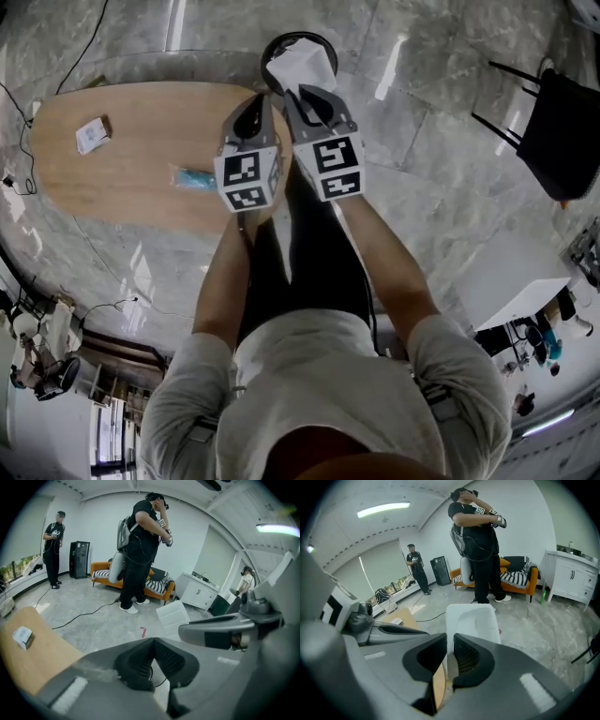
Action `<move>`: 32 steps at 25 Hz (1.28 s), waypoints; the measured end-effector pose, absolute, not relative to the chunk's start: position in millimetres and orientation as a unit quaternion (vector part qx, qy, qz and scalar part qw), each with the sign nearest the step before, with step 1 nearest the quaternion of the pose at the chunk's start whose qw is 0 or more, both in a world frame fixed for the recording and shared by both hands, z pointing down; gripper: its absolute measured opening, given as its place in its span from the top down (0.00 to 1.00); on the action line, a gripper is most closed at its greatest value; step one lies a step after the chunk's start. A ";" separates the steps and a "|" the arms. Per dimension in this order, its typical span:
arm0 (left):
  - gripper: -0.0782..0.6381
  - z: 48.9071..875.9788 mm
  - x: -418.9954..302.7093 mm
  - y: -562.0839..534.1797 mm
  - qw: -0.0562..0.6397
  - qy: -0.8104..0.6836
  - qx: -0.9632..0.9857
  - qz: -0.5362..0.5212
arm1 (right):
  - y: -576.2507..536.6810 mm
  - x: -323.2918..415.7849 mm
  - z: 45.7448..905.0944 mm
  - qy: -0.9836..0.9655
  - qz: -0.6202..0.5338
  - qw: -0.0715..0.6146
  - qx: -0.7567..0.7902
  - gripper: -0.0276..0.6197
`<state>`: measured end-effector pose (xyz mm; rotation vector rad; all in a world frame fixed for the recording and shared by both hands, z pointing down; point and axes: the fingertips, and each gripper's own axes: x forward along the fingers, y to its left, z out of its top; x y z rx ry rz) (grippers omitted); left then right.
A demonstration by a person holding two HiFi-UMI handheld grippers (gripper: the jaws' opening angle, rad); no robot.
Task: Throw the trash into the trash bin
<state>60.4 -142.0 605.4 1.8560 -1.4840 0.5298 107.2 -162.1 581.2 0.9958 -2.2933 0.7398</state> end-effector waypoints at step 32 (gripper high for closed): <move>0.87 777.1 81.4 -187.6 0.358 -0.472 0.706 0.388 | -184.5 141.2 831.3 -0.763 0.415 0.338 0.363 0.88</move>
